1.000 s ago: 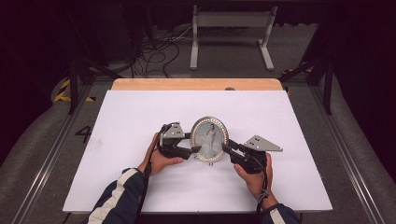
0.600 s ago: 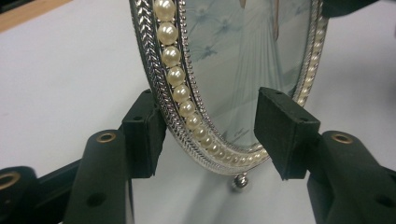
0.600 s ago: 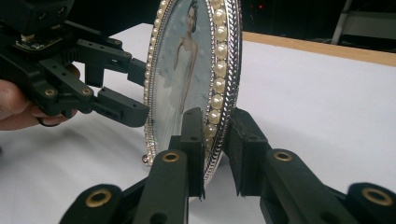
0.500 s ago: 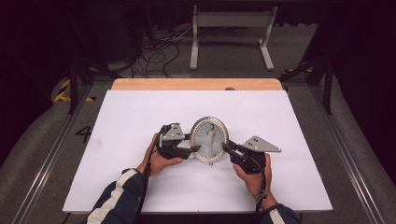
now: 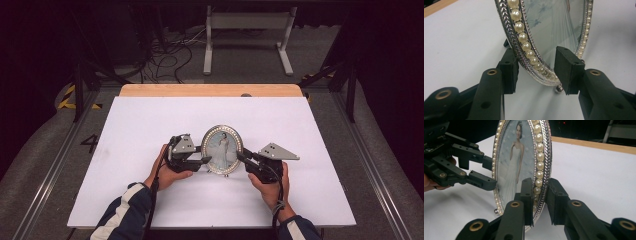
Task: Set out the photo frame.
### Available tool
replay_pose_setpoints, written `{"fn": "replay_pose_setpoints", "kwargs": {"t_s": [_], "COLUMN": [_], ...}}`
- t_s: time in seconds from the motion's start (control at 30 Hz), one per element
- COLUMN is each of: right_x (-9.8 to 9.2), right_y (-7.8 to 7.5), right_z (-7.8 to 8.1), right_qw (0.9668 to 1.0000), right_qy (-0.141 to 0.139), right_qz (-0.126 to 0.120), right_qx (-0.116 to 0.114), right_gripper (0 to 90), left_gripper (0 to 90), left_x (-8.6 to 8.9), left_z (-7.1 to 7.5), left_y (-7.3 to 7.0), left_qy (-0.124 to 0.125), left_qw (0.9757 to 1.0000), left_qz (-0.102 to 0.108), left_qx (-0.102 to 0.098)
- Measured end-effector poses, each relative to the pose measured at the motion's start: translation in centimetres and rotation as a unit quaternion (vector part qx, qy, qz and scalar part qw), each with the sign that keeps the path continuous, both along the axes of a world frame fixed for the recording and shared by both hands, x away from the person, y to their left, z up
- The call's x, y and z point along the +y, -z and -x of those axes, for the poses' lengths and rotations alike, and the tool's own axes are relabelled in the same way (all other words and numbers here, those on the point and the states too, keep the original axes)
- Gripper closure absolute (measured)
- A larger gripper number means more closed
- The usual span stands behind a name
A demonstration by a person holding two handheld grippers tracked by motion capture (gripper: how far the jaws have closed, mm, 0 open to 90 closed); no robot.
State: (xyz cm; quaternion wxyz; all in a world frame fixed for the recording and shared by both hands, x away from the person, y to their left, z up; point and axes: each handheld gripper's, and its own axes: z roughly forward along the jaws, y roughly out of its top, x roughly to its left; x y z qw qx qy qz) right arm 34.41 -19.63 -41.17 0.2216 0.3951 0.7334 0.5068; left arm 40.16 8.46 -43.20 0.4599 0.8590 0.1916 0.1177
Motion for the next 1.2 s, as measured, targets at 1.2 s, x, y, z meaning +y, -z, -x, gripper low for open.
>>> {"fn": "replay_pose_setpoints", "kwargs": {"t_s": [1.2], "right_x": [0.2], "right_y": [0.1], "right_z": [-0.7], "right_qw": [1.0], "right_qy": [0.0], "right_qz": [0.004], "right_qx": [-0.001], "right_gripper": [75.0], "left_gripper": [60.6], "left_x": [0.0], "left_z": [1.7], "left_y": [-0.3], "left_qy": [-0.006], "left_qw": [0.9985], "left_qz": [-0.05], "left_qx": [-0.022]}}
